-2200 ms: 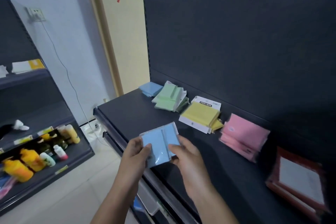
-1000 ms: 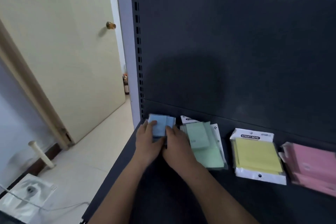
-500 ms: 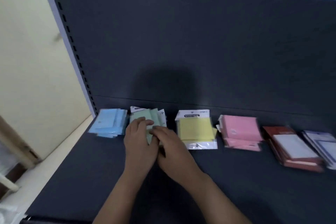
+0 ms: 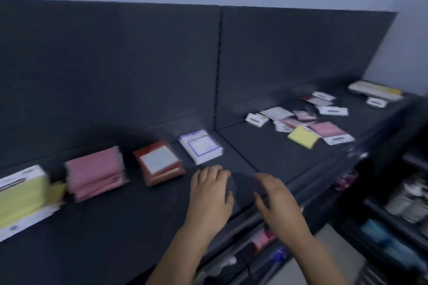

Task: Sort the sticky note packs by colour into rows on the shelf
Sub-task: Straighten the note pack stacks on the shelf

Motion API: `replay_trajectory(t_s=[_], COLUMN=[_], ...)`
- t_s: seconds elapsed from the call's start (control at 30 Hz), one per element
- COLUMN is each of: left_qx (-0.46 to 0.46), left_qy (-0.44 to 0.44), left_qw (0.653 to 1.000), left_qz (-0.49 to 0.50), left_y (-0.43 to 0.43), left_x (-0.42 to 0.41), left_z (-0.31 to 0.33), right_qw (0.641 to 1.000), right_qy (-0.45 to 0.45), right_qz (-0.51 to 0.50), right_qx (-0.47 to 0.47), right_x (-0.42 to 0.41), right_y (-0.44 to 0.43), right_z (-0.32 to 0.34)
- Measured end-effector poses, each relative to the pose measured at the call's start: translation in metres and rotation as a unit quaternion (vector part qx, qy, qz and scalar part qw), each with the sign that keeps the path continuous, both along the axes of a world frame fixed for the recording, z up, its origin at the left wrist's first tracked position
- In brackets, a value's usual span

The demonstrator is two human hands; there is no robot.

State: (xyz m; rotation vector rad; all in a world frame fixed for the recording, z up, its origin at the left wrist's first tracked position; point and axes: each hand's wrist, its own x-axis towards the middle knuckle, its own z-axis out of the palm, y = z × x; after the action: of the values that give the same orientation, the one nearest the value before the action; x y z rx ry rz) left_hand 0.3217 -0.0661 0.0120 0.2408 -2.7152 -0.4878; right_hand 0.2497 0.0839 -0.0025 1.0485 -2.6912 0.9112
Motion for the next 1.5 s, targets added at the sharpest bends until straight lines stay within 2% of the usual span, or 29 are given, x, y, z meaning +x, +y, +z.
replay_trajectory(t_s=[0.17,0.33,0.53,0.77,0.93,1.2,1.37,1.5], left_qx=[-0.056,-0.049,0.021,0.038,0.039,0.023,-0.007,-0.017], left_qy=[-0.043,-0.054,-0.084,-0.081,-0.076,-0.068,-0.078,-0.104], left_qw=[0.994,0.989,0.976,0.969,0.969,0.980,0.987,0.990], left_qz=[-0.085,-0.132,-0.200,-0.231,-0.232,-0.188,-0.143,-0.097], left_y=[0.055,0.069,0.068,0.102,0.138,0.225,0.263,0.256], left_x=[-0.058,-0.113,-0.178,-0.241,-0.287,-0.391,-0.446,-0.466], left_z=[-0.001,-0.004,-0.012,-0.018,-0.026,-0.021,-0.010,-0.013], right_qw=[0.990,0.976,0.966,0.956,0.955,0.969,0.982,0.989], right_qy=[0.002,0.016,-0.011,-0.034,-0.026,0.043,0.011,-0.005], right_qz=[-0.133,-0.202,-0.224,-0.264,-0.267,-0.217,-0.171,-0.143], right_qx=[0.039,0.076,0.125,0.127,0.124,0.110,0.076,0.043], right_x=[-0.033,-0.060,-0.106,-0.144,-0.191,-0.302,-0.370,-0.409], right_y=[0.073,0.099,0.105,0.136,0.169,0.245,0.296,0.291], right_z=[-0.002,-0.010,-0.009,-0.021,-0.037,-0.038,-0.033,-0.029])
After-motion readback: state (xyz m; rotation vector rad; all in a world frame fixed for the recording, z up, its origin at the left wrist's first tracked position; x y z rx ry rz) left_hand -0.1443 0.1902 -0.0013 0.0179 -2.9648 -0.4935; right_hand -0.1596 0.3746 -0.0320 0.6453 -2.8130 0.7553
